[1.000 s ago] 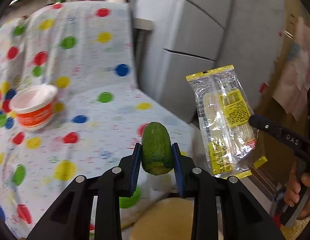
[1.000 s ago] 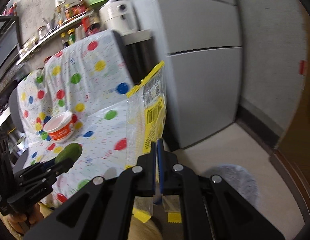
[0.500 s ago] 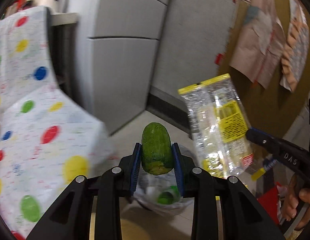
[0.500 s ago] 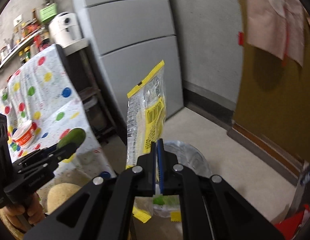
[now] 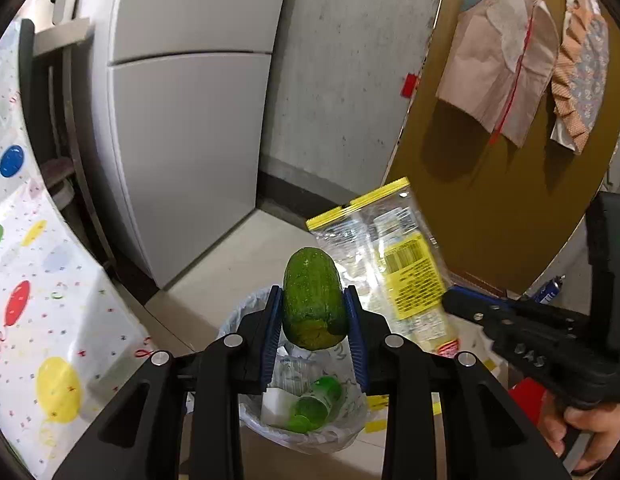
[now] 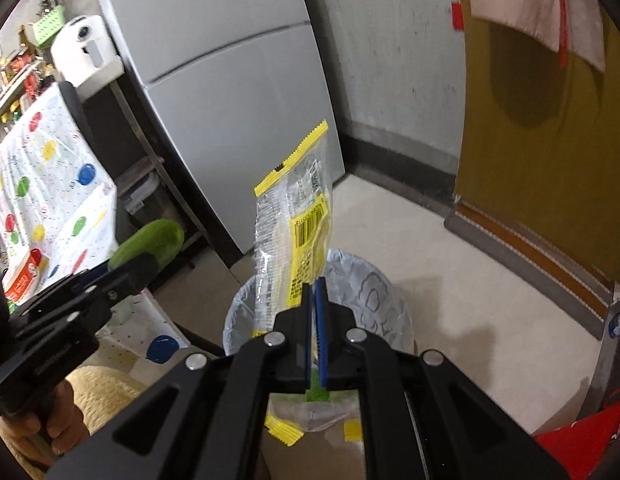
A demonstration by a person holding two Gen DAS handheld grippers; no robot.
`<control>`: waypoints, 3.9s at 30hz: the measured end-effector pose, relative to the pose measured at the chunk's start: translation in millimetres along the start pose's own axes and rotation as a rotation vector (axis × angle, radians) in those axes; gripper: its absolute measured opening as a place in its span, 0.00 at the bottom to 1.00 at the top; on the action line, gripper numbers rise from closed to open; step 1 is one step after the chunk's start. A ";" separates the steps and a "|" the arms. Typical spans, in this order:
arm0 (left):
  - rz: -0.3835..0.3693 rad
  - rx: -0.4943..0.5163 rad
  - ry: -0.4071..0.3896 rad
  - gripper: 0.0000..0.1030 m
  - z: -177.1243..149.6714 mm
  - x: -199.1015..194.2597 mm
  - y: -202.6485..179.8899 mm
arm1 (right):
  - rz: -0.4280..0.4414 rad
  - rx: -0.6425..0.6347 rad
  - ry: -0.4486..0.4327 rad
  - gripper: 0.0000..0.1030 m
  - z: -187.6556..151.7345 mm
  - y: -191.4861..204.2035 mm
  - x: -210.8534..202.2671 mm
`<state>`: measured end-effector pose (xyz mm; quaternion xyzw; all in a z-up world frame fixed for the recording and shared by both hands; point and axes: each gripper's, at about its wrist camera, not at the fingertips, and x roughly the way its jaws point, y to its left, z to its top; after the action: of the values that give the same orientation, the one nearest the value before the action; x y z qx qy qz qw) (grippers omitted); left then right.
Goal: Collect trash
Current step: 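Carry the cucumber and wrapper to the trash bin and open both tools, then move both open tools back to the chair toward the orange cup, then grasp the white tissue with the right tool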
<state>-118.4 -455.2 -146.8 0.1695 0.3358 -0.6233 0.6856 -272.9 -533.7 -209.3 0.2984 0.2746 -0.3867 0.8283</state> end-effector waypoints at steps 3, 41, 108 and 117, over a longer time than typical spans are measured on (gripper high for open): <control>0.003 0.004 0.021 0.31 2.9 11.5 -0.2 | 0.003 -0.004 0.010 0.03 3.0 -1.0 17.5; 0.494 -0.324 -0.079 0.56 -57.4 -182.7 160.2 | 0.118 -0.311 -0.109 0.47 9.1 160.1 -52.5; 0.806 -0.576 -0.069 0.56 -81.5 -282.2 334.4 | 0.489 -0.702 0.197 0.06 -11.1 413.9 68.1; 0.802 -0.600 -0.062 0.56 -88.9 -276.1 347.1 | 0.428 -0.740 0.182 0.58 -13.4 409.5 93.7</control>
<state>196.3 -135.3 -89.7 0.0621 0.3880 -0.1917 0.8994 105.1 -354.8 -167.1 0.0643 0.3985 -0.0542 0.9133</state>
